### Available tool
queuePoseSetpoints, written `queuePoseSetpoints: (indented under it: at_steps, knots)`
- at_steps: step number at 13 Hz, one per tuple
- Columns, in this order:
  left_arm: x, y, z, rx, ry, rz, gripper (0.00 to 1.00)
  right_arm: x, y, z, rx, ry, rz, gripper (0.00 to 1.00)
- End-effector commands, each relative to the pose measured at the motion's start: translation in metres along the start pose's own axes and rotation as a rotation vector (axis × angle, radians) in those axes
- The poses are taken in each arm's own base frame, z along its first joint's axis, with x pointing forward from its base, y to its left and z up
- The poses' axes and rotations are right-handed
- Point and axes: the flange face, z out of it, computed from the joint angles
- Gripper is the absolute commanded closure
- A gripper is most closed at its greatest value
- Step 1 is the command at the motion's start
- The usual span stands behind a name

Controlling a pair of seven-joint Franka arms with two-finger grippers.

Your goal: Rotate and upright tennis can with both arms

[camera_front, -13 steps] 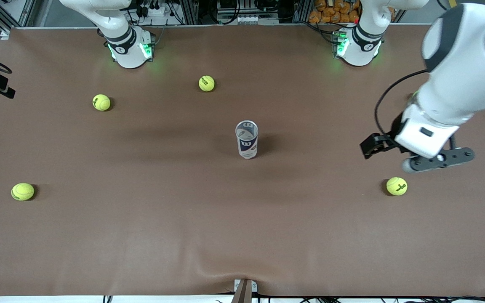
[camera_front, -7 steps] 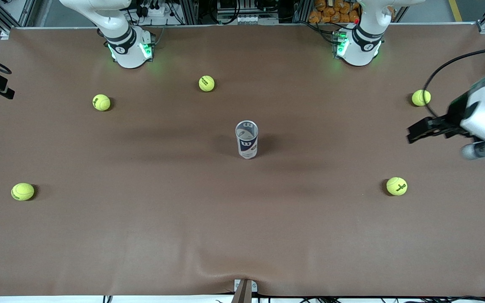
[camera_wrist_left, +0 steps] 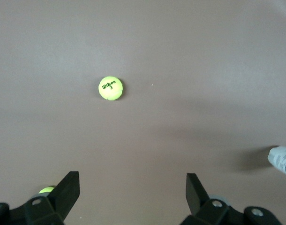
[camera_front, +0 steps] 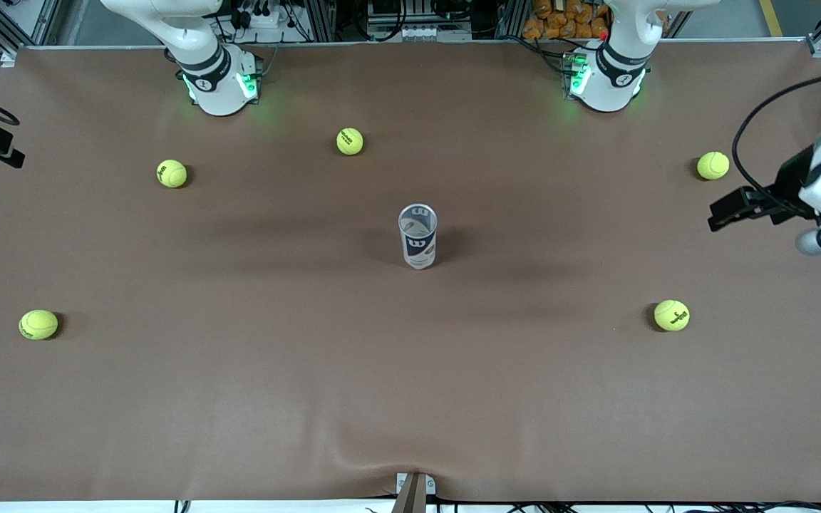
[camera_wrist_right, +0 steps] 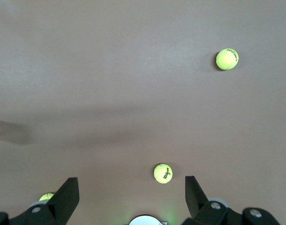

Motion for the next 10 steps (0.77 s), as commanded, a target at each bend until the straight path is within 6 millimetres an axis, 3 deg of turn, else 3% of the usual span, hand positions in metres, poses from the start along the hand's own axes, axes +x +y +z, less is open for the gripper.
queuePoseSetpoints:
  at_steps: [1,3,8,10]
  knots:
    - [-0.052,-0.013,0.007,0.012,0.044,0.024,0.0,-0.002,-0.001,-0.004,-0.005,0.01,0.015,0.0]
    - [-0.057,-0.017,0.01,0.007,0.064,0.018,0.0,-0.002,-0.001,-0.003,-0.005,0.008,0.015,0.0]
    - [-0.016,-0.017,-0.007,-0.002,0.104,0.004,0.0,-0.002,-0.002,-0.004,-0.006,0.01,0.013,0.0]
    - [-0.009,-0.032,-0.005,-0.006,0.102,-0.024,0.0,-0.002,-0.002,-0.004,-0.006,0.01,0.012,0.0]
